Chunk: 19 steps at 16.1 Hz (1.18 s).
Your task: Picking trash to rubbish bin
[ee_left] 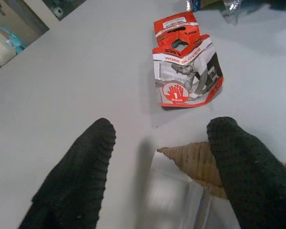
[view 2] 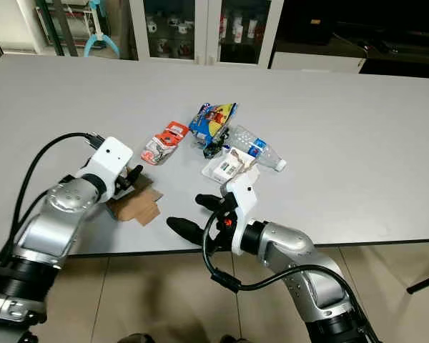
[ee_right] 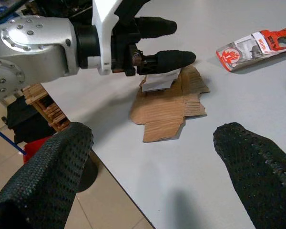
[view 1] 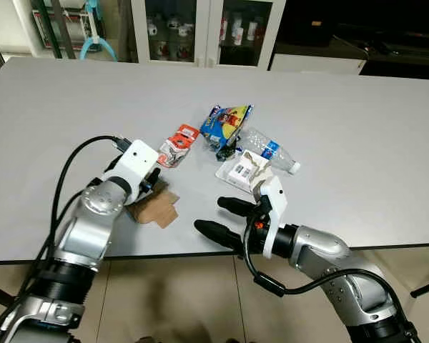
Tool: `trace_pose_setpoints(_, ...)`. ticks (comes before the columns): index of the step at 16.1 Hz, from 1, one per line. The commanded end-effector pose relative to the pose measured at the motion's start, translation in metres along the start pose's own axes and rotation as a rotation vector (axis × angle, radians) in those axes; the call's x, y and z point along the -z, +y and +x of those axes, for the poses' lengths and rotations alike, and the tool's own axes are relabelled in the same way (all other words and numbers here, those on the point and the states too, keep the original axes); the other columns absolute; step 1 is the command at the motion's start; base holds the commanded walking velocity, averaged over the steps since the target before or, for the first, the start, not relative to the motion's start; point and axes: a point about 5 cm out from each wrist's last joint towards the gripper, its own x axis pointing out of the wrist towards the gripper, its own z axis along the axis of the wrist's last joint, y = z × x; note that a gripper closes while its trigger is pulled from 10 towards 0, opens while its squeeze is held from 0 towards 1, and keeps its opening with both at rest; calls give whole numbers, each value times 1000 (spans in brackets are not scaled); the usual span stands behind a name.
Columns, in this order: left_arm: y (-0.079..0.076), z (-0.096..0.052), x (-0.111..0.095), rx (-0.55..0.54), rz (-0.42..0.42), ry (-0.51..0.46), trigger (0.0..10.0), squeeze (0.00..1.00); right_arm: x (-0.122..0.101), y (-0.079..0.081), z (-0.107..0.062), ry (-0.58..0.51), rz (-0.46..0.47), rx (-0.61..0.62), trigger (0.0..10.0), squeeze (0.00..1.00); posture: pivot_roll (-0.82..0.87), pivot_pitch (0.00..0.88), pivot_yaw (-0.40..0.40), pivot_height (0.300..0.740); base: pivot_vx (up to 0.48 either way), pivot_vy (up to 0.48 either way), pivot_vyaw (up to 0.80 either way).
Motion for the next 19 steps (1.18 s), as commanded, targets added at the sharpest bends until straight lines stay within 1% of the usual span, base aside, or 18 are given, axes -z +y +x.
trace_pose_setpoints(1,-1,-2,-7,39,2,-13,10000,1000,-4,1,0,-1,-15,-11,10000,0,-42,61,-82,740,0,0,0)
trace_pose_setpoints(4,1,-4,-9,83,-33,0,10000,1000,-4,1,0,-4,-15,-12,10000,0,-45,60,-81,740,0,0,0)
trace_pose_setpoints(6,0,-5,-4,116,-51,21,10000,1000,-4,1,0,-5,-14,-11,10000,0,-44,60,-81,740,0,0,0)
trace_pose_setpoints(9,0,-6,0,111,-34,54,10000,1000,-4,1,0,-6,-13,-11,10000,0,-42,61,-84,740,0,0,0)
trace_pose_setpoints(11,-2,-8,2,144,4,72,10000,1000,-4,1,1,-6,-13,-13,10000,0,-40,60,-84,740,0,0,0)
trace_pose_setpoints(12,-3,-8,4,142,14,82,10000,1000,-4,1,1,-5,-13,-14,10000,0,-41,60,-83,740,0,0,0)
trace_pose_setpoints(13,-4,-8,8,140,30,102,10000,659,-4,1,1,-4,-14,-14,10000,0,-44,58,-82,740,0,0,0)
trace_pose_setpoints(14,-7,-8,12,172,45,123,10000,0,-4,1,1,-5,-14,-15,10000,0,-43,59,-83,740,0,0,0)
trace_pose_setpoints(17,-7,-8,17,168,68,159,10000,0,-4,2,2,-7,-10,-19,10000,0,-43,61,-83,740,0,0,0)
trace_pose_setpoints(19,-7,-7,21,146,56,192,10000,0,-5,3,2,-13,-9,-30,10000,0,-43,62,-84,740,0,0,0)
